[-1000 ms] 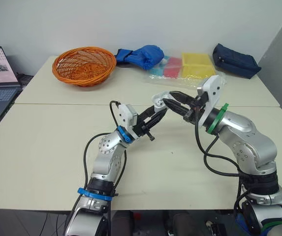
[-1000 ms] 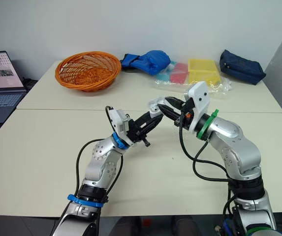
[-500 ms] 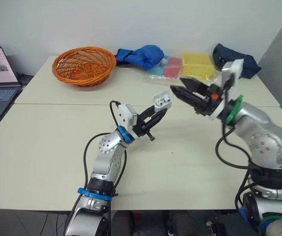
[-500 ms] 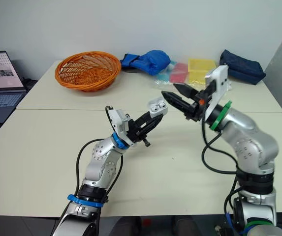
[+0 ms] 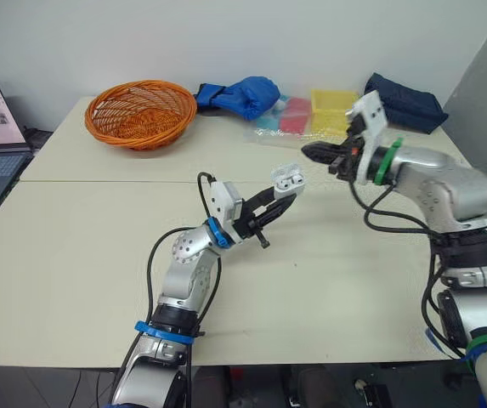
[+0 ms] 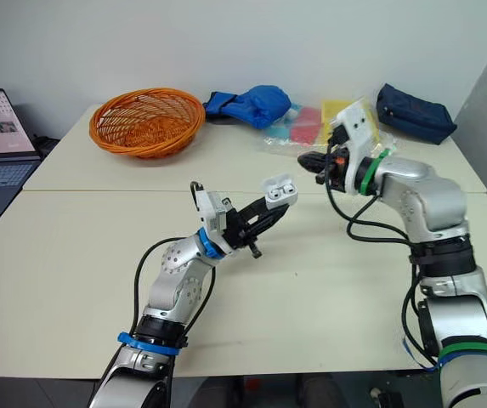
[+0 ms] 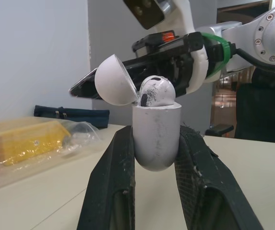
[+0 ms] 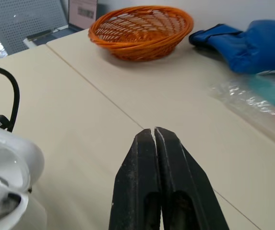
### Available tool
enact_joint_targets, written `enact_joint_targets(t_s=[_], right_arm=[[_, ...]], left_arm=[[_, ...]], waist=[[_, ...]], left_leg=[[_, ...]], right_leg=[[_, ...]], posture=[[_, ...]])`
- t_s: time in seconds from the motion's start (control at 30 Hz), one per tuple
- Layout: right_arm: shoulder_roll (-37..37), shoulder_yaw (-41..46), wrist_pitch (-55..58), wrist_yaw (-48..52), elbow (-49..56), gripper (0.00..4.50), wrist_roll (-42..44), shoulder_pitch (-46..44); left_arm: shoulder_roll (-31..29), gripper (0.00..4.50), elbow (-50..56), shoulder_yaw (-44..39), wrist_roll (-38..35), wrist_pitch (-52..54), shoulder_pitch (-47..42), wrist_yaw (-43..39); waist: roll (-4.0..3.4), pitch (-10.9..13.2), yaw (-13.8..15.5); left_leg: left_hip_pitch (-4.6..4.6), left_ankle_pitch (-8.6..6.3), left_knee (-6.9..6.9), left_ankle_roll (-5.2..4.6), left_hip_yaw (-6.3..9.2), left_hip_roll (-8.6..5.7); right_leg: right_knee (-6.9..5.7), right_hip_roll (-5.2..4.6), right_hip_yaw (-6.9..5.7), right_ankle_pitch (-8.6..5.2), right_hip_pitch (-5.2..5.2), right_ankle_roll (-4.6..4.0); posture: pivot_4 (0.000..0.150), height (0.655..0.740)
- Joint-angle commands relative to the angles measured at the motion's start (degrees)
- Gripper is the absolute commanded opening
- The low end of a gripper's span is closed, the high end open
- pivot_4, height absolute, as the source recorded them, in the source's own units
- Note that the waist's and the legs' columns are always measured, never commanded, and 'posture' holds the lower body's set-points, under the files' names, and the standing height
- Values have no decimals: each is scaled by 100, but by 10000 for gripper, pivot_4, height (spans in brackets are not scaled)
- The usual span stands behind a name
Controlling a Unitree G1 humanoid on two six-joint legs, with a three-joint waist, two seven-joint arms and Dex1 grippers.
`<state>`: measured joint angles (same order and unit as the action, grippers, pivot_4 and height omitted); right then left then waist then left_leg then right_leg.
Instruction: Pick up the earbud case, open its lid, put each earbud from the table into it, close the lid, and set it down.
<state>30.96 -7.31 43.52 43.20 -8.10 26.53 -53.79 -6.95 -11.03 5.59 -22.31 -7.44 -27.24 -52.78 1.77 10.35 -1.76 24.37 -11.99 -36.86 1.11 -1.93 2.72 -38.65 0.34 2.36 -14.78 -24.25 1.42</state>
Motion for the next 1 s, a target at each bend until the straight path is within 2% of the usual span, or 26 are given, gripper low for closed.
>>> enact_joint_targets(t_s=[0.03, 0.27, 0.5, 0.7, 0.8, 0.93, 1.0], right_arm=[[20, -82, -40, 479, 130, 366, -26, -333], [133, 15, 578, 960, 901, 366, 386, -303], [665, -248, 592, 1182, 1673, 366, 106, 123], [698, -260, 402, 921, 1974, 366, -154, 343], [508, -327, 393, 418, 2325, 366, -394, 529], [125, 374, 397, 33, 2438, 366, -47, 714], [193, 845, 349, 137, 2462, 366, 238, 732]], left_arm=[[-12, 7483, 219, 60, 0, -27, 17, -75], [-32, 7483, 160, 35, 19, -41, 4, 1], [-13, 7483, 109, -15, 33, -61, -69, 67], [73, 7483, 85, -100, -91, 143, -161, 193], [109, 7483, 135, -108, -134, 263, -177, 198], [77, 7483, 164, -106, -183, 511, -254, 140], [-42, 7483, 185, -122, -238, 786, -359, 89]], waist=[[0, 0, 5], [0, 0, 8], [0, 0, 9], [0, 0, 0], [0, 0, 0], [0, 0, 8], [0, 0, 10]], left_leg=[[1, 0, -1, 0, 0, 0], [2, 0, -2, 0, 7, 0], [2, 0, -7, 0, 8, -1], [0, 0, -6, 0, 8, -1], [-1, 0, -6, 0, 9, 0], [0, 0, -6, 0, 9, 0], [2, 0, -10, 0, 9, -2]], right_leg=[[1, -1, -1, 0, 0, 0], [-1, -3, -4, 0, 1, 0], [-1, -4, -5, 0, 3, 0], [-5, -2, -5, 0, 2, 0], [-6, -2, -4, 0, 2, 0], [-8, -2, -5, 0, 2, 1], [-9, -3, -6, 0, 2, 1]], posture=[[1500, 7400], [1500, 7400], [1500, 7400], [1500, 7400], [1500, 7400], [1500, 7400], [1500, 7400]])
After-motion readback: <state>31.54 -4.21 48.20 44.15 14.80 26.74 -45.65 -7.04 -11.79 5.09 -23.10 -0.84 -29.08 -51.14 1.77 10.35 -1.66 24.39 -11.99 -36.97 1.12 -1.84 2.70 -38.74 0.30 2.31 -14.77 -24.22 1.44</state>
